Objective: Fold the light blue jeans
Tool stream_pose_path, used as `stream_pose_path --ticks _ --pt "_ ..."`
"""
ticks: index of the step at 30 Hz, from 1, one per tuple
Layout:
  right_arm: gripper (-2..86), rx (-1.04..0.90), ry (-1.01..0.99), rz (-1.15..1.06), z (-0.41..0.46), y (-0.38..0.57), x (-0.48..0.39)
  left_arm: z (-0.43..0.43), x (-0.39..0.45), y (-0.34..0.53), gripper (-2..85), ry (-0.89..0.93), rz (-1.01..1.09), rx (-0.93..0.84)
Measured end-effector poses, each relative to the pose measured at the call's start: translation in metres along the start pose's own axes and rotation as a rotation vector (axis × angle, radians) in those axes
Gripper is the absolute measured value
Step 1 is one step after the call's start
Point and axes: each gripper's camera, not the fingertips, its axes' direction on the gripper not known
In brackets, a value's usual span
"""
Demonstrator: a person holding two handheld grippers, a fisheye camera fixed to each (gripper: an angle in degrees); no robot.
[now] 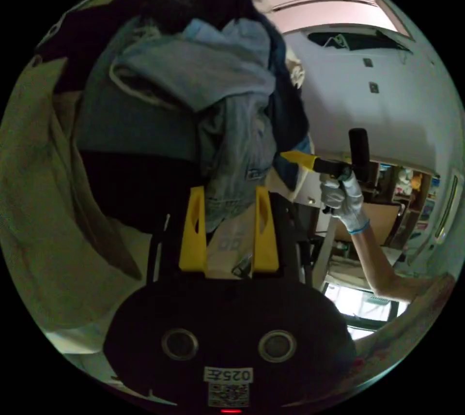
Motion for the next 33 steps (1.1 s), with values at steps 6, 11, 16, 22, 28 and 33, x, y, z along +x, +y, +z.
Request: stream_pose_path --ticks 6,11,16,22,28,33 --pt "8.1 -0.05 0.018 0.23 0.03 -0.02 -0.002 0.009 -0.058 -0.017 2.5 0.174 -0.053 -0.117" --pt "0.9 -0.086 0.201 0.08 0.025 -0.012 -0.079 -0.053 -0.046 0.012 0.0 0.294 0.136 -0.027" --pt "-0.3 0.129 -0.172 -0.01 -0.037 0.034 -0.144 -0.157 -0.034 0.044 -0.3 0.565 0.286 0.159" --pt "-0.5 0.457 -0.749 -0.208 -0.068 0.132 -0.243 -0.277 0.017 0.098 -0.3 0.92 0.613 0.31" --pt "1.0 0.936 -1.144 -0.483 -0.091 0.271 -0.362 -0.379 0.082 0.177 -0.1 1.191 0.944 0.362" --pt "21.7 1.297 -0.653 -0.643 -0.111 0.417 -0.5 -0.428 0.154 0.241 -0.1 1.109 1.079 0.445"
